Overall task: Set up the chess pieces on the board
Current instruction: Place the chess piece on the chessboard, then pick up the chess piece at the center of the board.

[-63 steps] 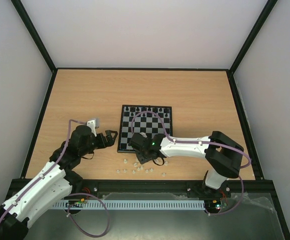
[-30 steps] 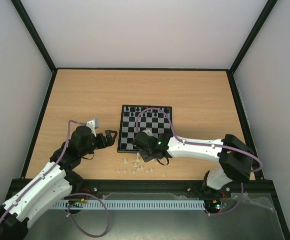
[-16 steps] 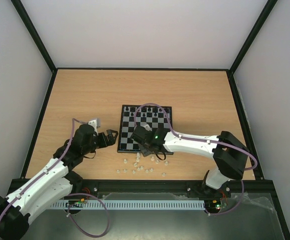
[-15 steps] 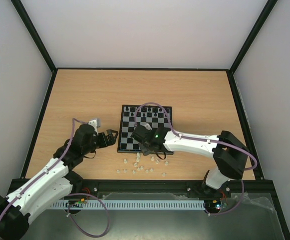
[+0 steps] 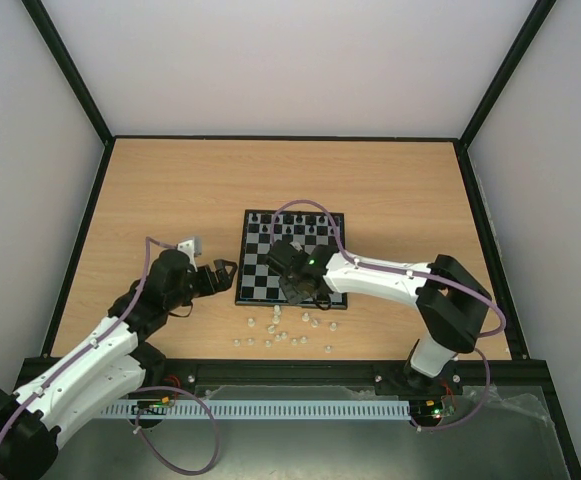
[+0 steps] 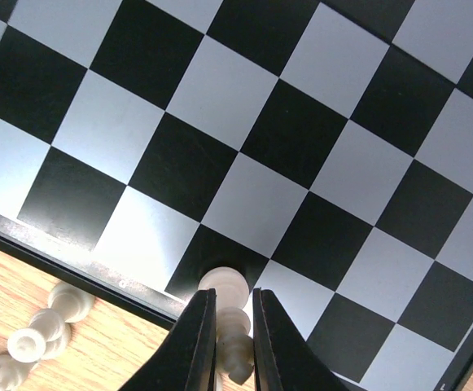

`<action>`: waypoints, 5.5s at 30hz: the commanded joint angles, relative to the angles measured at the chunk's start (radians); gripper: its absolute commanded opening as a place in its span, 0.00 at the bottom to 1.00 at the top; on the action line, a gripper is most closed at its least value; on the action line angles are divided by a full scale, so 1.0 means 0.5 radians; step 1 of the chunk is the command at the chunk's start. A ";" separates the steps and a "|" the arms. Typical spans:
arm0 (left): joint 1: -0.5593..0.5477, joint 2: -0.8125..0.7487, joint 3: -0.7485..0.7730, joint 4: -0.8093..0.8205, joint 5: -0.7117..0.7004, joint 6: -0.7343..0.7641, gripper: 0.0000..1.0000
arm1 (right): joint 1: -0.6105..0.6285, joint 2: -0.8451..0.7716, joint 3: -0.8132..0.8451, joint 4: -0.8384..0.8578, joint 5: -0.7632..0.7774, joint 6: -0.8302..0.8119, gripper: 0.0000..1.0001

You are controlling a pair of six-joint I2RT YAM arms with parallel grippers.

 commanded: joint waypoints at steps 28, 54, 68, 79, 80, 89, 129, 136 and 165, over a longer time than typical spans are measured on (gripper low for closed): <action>-0.008 -0.051 -0.079 0.041 -0.028 0.020 0.99 | -0.011 0.133 0.179 -0.198 0.002 -0.053 0.25; -0.008 -0.175 0.041 -0.064 0.360 0.028 1.00 | -0.057 -0.886 0.036 -0.312 -0.048 -0.044 0.99; -0.014 -0.356 0.175 -0.299 0.277 -0.086 0.99 | -0.058 -1.348 -0.401 0.002 -0.547 0.046 0.99; -0.028 -0.161 0.130 0.033 0.197 -0.157 0.99 | -0.058 -1.239 -0.467 0.058 -0.647 -0.034 0.99; -0.029 -0.134 0.138 0.046 0.190 -0.161 0.99 | -0.058 -1.226 -0.434 0.025 -0.614 -0.050 0.98; -0.176 -0.138 -0.113 0.277 -0.030 -0.295 0.99 | -0.058 -1.161 -0.262 -0.073 -0.643 -0.124 0.95; -0.458 -1.055 -0.268 -0.353 -0.418 -0.546 0.99 | 0.146 0.151 0.359 -0.262 -0.474 -0.122 0.45; -0.459 -1.079 -0.252 -0.383 -0.383 -0.516 0.99 | 0.148 0.288 0.408 -0.297 -0.442 -0.082 0.38; -0.457 -1.045 -0.276 -0.337 -0.368 -0.468 1.00 | 0.163 0.472 0.447 -0.343 -0.430 -0.073 0.25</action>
